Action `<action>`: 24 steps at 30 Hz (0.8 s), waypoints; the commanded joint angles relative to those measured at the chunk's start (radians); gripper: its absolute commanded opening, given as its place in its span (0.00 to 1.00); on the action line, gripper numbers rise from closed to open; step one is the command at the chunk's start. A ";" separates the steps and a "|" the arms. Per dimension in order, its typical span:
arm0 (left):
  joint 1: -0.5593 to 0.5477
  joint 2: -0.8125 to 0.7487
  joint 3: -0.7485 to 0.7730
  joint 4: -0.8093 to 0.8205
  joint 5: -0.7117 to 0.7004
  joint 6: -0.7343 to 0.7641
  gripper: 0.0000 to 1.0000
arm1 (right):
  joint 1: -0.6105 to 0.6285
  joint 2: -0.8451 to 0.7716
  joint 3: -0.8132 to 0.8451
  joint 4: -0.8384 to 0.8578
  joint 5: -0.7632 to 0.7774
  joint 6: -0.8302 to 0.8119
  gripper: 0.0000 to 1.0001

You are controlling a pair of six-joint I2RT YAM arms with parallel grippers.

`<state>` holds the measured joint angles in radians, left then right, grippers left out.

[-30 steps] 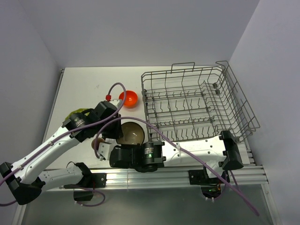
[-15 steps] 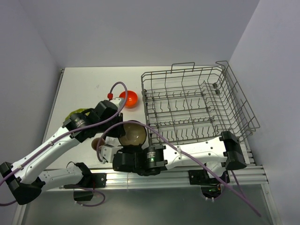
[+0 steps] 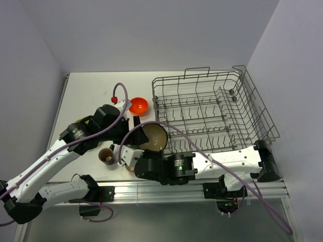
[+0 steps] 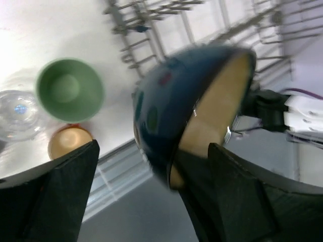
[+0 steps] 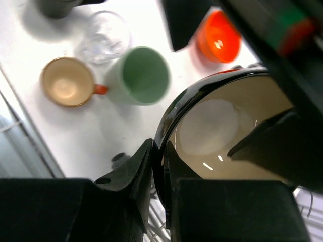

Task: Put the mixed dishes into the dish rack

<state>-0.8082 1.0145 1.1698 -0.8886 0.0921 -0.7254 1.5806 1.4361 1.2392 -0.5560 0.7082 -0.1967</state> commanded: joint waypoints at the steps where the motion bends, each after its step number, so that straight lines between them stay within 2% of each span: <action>1: 0.003 -0.042 0.053 0.066 0.077 -0.065 0.99 | -0.019 -0.080 0.037 0.064 0.148 0.028 0.00; 6: 0.003 -0.034 0.112 0.035 0.026 -0.063 0.99 | -0.025 -0.095 0.036 0.062 0.157 0.031 0.00; 9: 0.003 -0.022 0.169 -0.048 -0.168 -0.101 0.99 | -0.062 -0.129 0.028 0.086 0.145 0.042 0.00; 12: 0.004 -0.039 0.165 -0.073 -0.242 -0.132 0.99 | -0.158 -0.203 0.013 0.148 0.068 0.069 0.00; 15: 0.004 -0.057 0.123 -0.020 -0.206 -0.137 0.99 | -0.278 -0.299 0.000 0.223 -0.131 0.124 0.00; 17: 0.004 -0.059 0.107 0.006 -0.190 -0.138 0.99 | -0.410 -0.347 0.000 0.251 -0.293 0.152 0.00; 22: 0.004 -0.050 0.085 0.043 -0.170 -0.140 0.99 | -0.652 -0.355 0.031 0.314 -0.527 0.236 0.00; 24: 0.003 -0.050 0.079 0.060 -0.173 -0.146 0.98 | -0.714 -0.350 0.026 0.365 -0.651 0.281 0.00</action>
<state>-0.8047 0.9714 1.2575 -0.8913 -0.0772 -0.8577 0.9295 1.0847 1.2255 -0.3649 0.2935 0.0097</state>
